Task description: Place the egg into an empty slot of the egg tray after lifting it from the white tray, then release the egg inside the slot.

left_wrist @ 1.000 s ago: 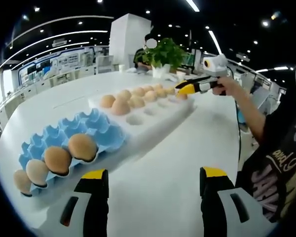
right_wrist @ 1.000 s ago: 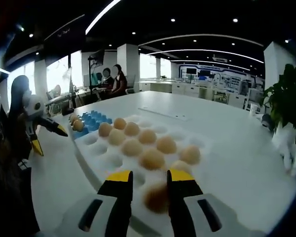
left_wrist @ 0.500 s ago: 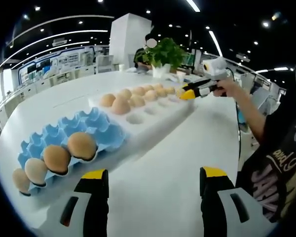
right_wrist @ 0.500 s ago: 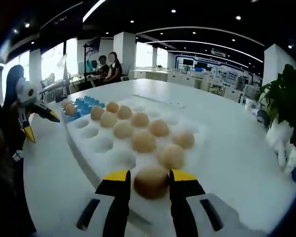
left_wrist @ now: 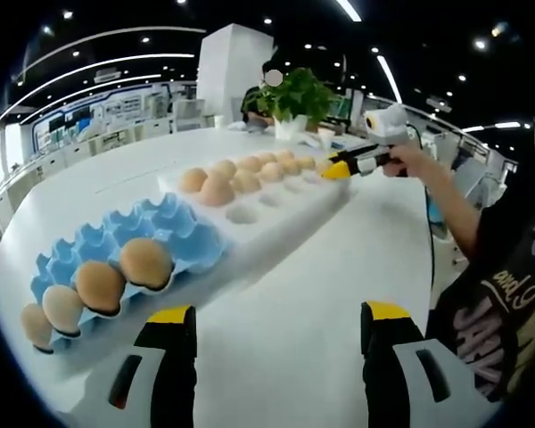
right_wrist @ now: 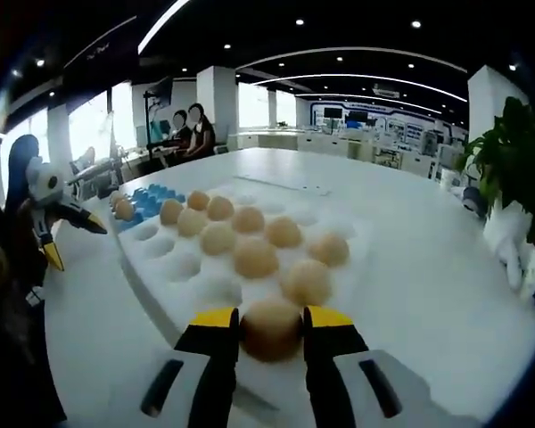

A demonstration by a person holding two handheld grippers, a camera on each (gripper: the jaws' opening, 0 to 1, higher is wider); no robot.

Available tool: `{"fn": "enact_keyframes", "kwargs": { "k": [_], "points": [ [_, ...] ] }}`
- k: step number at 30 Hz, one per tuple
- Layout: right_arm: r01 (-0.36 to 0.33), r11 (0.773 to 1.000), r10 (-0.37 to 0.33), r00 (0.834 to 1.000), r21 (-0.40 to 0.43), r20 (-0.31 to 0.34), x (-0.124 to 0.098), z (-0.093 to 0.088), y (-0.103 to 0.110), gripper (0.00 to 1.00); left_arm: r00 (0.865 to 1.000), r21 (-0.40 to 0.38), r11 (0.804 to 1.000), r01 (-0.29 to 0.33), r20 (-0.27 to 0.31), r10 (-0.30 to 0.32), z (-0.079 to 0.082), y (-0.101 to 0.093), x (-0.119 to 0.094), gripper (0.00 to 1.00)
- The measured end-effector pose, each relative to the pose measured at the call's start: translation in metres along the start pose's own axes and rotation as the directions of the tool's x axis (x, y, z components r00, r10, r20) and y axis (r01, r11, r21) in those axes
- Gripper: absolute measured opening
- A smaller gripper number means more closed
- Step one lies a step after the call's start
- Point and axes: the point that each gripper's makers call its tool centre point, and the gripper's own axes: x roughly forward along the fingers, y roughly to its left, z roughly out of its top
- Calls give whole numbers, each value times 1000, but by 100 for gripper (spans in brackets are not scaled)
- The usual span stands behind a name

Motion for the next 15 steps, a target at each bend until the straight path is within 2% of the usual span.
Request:
{"fn": "enact_keyframes", "kwargs": {
  "k": [15],
  "points": [
    [21, 1000, -21, 1000, -12, -8, -1, 1, -1, 29, 1000, -11, 1000, -5, 8, 5, -4, 4, -4, 76]
  ]
}}
